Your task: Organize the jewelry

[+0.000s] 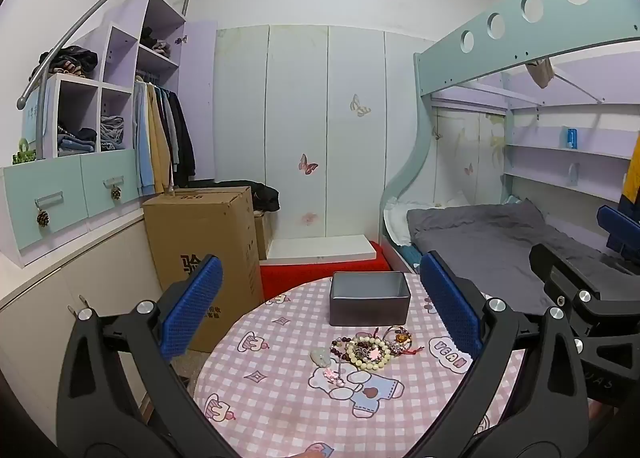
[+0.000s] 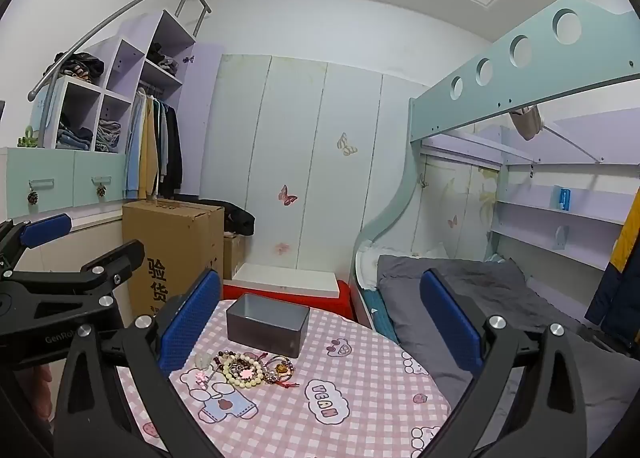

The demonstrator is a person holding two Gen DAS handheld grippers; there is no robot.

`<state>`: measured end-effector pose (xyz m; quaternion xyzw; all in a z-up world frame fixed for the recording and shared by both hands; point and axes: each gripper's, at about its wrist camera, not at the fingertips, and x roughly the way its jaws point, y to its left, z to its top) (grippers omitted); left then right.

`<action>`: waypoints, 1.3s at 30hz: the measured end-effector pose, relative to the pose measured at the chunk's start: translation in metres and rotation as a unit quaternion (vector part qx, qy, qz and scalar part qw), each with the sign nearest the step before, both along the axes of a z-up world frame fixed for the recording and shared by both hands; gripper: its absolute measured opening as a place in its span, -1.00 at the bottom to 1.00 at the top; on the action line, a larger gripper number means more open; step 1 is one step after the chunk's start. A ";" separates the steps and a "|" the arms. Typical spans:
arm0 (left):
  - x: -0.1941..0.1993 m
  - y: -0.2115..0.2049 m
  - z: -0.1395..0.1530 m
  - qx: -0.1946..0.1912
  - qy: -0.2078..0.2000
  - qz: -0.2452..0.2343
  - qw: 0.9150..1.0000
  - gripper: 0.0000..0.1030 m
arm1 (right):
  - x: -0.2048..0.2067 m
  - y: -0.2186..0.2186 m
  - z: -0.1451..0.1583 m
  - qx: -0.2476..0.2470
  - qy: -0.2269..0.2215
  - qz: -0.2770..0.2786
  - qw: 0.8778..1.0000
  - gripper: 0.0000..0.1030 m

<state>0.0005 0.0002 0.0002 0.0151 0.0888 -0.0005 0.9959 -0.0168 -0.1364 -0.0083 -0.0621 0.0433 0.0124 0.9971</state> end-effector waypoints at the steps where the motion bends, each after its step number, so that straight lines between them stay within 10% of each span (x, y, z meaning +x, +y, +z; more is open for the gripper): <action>1: 0.000 0.000 0.000 0.000 0.000 0.000 1.000 0.88 | 0.000 -0.001 0.000 0.003 0.000 0.002 1.000 0.86; 39: 0.004 -0.001 -0.008 0.003 0.005 -0.001 1.000 0.88 | 0.009 -0.002 -0.010 0.001 0.009 -0.003 1.000 0.86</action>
